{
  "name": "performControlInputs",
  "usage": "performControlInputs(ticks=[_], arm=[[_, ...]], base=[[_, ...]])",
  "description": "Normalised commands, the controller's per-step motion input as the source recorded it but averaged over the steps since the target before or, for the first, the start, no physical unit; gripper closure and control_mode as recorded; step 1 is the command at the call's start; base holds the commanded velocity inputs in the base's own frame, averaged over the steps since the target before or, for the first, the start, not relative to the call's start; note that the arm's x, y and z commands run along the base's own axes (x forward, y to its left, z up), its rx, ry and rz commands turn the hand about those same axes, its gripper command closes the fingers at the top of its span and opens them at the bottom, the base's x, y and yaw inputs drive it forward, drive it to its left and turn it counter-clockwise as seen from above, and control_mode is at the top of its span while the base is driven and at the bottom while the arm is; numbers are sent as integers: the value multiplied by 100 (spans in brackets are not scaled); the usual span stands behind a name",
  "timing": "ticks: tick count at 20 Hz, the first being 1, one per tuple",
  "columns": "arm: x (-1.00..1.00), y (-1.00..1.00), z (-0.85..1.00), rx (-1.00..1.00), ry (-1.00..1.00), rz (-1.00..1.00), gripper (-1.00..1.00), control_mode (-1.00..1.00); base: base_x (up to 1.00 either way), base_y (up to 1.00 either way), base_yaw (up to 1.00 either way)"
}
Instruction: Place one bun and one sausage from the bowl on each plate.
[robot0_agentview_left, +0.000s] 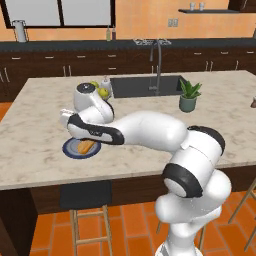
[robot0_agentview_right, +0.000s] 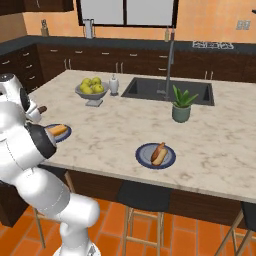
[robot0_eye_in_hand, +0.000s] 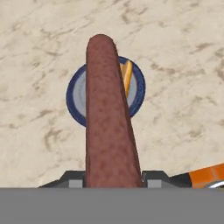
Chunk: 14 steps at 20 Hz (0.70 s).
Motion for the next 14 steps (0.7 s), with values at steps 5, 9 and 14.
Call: performControlInputs(ticks=[5,9,14], arm=[[60,15,-46,0,-6,0,100,-100],[44,28,-19,0,0,0,100,-100],[48,38,-22,0,0,0,100,-100]], base=[[0,0,0],[0,0,0],[0,0,0]])
